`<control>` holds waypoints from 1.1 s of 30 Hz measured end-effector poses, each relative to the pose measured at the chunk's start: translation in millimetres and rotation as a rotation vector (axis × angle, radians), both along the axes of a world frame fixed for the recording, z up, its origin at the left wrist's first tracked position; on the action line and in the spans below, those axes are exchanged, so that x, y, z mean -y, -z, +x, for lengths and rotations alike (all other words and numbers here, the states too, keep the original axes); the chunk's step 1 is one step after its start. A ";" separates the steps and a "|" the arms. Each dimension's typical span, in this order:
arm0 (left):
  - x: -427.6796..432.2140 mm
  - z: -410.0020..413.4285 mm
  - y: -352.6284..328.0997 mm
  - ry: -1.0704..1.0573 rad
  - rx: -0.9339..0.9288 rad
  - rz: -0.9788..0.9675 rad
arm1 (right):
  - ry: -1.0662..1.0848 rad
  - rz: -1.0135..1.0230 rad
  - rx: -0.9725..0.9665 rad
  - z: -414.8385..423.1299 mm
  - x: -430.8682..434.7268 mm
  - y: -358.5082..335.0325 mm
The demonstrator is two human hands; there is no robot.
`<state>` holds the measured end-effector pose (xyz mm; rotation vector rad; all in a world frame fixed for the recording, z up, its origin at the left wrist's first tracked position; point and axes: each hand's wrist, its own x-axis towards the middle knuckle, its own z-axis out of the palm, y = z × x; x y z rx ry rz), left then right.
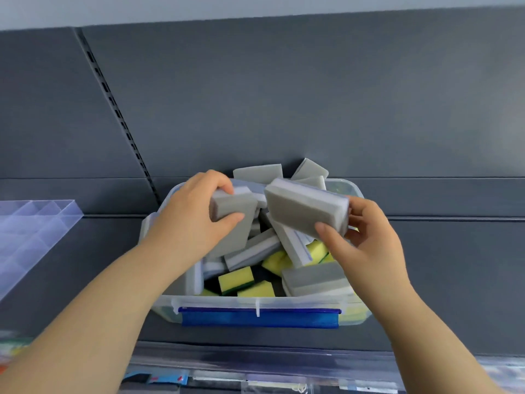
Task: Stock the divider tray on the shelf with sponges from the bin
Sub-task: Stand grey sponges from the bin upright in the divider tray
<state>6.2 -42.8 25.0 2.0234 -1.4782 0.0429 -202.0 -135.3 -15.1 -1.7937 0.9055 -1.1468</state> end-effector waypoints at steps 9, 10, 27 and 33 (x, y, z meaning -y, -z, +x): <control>-80.5 29.4 -6.3 0.079 0.136 -0.166 | -0.063 -0.075 0.048 48.5 -50.1 -27.1; -95.0 38.8 -5.9 0.065 0.164 -0.184 | -0.074 -0.092 0.039 58.8 -62.0 -29.1; -364.7 274.6 52.1 -0.188 0.084 -0.247 | -0.071 -0.111 -0.108 286.9 -304.4 14.9; -355.8 331.6 62.3 -0.243 0.055 -0.259 | -0.086 -0.034 -0.038 346.8 -294.7 22.9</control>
